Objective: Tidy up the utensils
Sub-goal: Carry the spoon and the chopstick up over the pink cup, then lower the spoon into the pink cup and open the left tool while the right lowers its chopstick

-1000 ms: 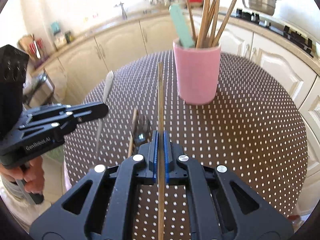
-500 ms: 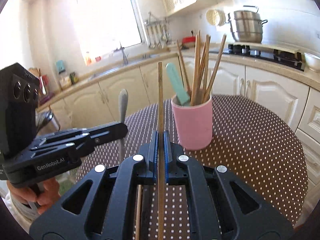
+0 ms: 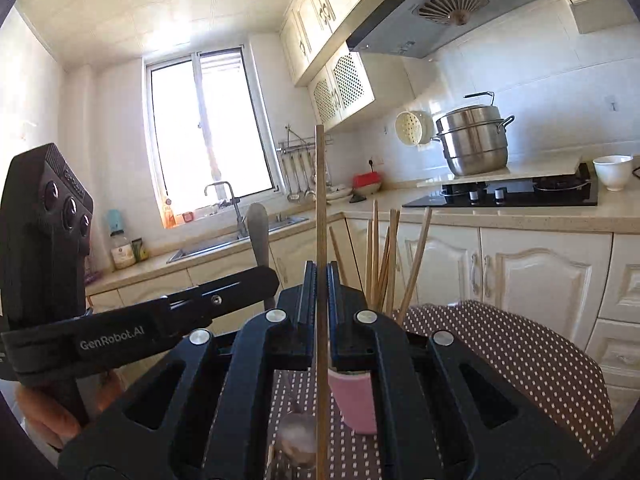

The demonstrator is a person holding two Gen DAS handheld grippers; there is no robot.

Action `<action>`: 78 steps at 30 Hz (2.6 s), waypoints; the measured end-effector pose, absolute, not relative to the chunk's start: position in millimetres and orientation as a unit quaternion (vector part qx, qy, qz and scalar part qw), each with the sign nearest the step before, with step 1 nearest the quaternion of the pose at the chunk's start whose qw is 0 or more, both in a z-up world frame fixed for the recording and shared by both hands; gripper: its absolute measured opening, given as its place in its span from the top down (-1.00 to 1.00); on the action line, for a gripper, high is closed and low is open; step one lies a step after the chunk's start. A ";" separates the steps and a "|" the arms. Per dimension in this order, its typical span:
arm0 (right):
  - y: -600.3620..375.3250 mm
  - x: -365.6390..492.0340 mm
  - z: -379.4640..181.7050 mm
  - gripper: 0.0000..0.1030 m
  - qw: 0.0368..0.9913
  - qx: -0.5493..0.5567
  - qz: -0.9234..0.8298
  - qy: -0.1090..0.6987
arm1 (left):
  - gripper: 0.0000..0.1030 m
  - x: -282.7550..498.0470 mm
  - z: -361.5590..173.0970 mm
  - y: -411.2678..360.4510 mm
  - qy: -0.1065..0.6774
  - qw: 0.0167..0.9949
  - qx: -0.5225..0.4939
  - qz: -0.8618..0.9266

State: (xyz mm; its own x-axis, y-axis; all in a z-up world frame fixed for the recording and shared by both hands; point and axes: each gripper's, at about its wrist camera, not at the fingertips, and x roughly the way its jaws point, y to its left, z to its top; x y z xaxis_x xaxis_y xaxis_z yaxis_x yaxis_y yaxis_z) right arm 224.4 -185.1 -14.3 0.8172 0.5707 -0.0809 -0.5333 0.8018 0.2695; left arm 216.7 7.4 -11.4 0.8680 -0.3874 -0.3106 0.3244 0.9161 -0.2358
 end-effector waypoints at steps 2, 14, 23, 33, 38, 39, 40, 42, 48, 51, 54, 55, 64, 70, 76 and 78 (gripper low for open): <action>-184.1 233.9 -11.5 0.89 0.946 0.124 0.290 0.068 | 0.98 229.8 -7.3 5.5 0.170 0.965 -0.086 -0.181; -180.6 287.9 -4.6 0.89 0.951 0.142 0.273 0.024 | 0.97 283.6 -13.7 13.7 0.154 0.967 -0.106 -0.174; -178.4 302.2 -5.6 0.89 0.956 0.145 0.257 -0.004 | 0.98 288.0 -12.9 17.8 0.145 0.974 -0.081 -0.153; -173.6 310.5 -17.4 0.88 0.959 0.145 0.243 -0.007 | 0.97 296.7 -29.4 14.7 0.158 0.973 -0.077 -0.150; -172.5 311.5 -22.8 0.88 0.960 0.139 0.242 0.001 | 0.43 299.9 -35.1 15.7 0.165 0.973 -0.080 -0.139; -172.7 311.7 -24.1 0.88 0.960 0.140 0.242 0.004 | 0.37 299.4 -35.8 16.7 0.161 0.975 -0.081 -0.131; -172.7 311.7 -25.2 0.88 0.960 0.141 0.242 0.006 | 0.31 298.6 -36.8 17.8 0.158 0.976 -0.082 -0.128; -172.2 311.4 -26.7 0.88 0.961 0.138 0.240 0.008 | 0.30 299.2 -38.4 19.7 0.162 0.975 -0.084 -0.123; -170.7 307.4 -30.3 0.88 0.962 0.132 0.239 0.015 | 0.25 300.5 -40.6 23.8 0.167 0.976 -0.089 -0.107; -170.4 305.2 -31.3 0.88 0.963 0.128 0.239 0.018 | 0.21 300.4 -39.5 24.3 0.164 0.978 -0.086 -0.096; -169.4 302.1 -33.4 0.88 0.963 0.123 0.239 0.023 | 0.16 299.8 -39.4 25.3 0.162 0.980 -0.082 -0.085; -168.7 301.2 -34.3 0.88 0.963 0.121 0.240 0.025 | 0.15 299.9 -39.1 24.0 0.160 0.980 -0.080 -0.082; -167.0 293.9 -40.3 0.88 0.964 0.114 0.237 0.037 | 0.06 299.9 -41.0 23.8 0.166 0.981 -0.073 -0.063; -169.3 287.8 -38.6 0.87 0.966 0.118 0.228 0.041 | -0.03 296.2 -38.9 23.2 0.164 0.983 -0.068 -0.052; -168.9 279.0 -35.9 0.81 0.966 0.117 0.224 0.047 | -0.11 287.5 -36.4 25.0 0.163 0.983 -0.065 -0.048; -169.8 274.8 -34.3 0.62 0.966 0.119 0.224 0.047 | -0.11 282.3 -34.8 26.1 0.162 0.984 -0.064 -0.047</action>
State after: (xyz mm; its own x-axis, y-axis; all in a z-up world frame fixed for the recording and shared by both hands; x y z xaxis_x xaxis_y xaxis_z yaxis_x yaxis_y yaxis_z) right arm 274.8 -169.8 -34.3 0.8952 0.4442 -0.0375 -0.4217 0.8711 0.2518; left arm 282.3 26.1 -34.8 0.9433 -0.1133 -0.3120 0.0716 0.9873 -0.1419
